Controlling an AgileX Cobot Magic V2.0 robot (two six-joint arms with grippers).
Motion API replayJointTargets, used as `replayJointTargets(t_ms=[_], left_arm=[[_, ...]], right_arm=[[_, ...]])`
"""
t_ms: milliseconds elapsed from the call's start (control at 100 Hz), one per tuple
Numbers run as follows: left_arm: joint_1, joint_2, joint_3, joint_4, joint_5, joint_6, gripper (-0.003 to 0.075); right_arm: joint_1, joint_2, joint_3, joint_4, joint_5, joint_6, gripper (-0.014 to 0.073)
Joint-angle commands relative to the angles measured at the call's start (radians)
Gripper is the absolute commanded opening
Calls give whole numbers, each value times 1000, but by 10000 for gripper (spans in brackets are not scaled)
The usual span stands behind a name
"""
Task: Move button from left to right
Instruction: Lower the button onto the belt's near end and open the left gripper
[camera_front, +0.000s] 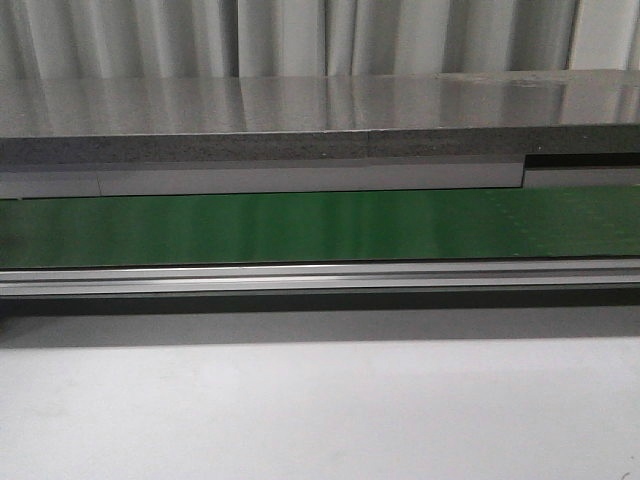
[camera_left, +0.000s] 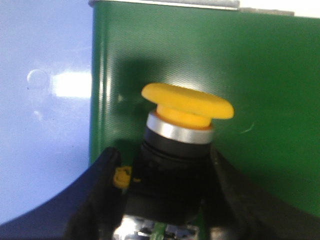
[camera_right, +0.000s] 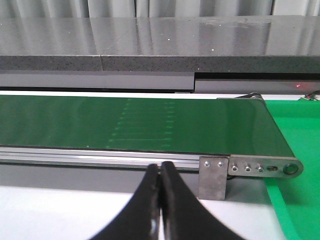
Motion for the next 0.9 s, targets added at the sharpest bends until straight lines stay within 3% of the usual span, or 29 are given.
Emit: replayJointTargets(t_ms=[0,60,210,320,890], left_arm=[[-4,-56,-23,-19,-41,-2,125],[-4,-56,-23,-19,-41,-2,197],[-4,-56,-23,-19,-41,-2,477],[-4,-56,-23,-19,-41,-2,584],[-5,-172,-23,-86,-14,51,589]], right_arm=[[2,-21,-16,-6,-81,-4,-68],[2,-21,-16,-6,-81,-4,-68],[2,-21,-16,-6,-81,-4,-68],[2,-21,-16,-6,-81,-4,-68],[2,-21,-16,-6,-81,-4,-68]])
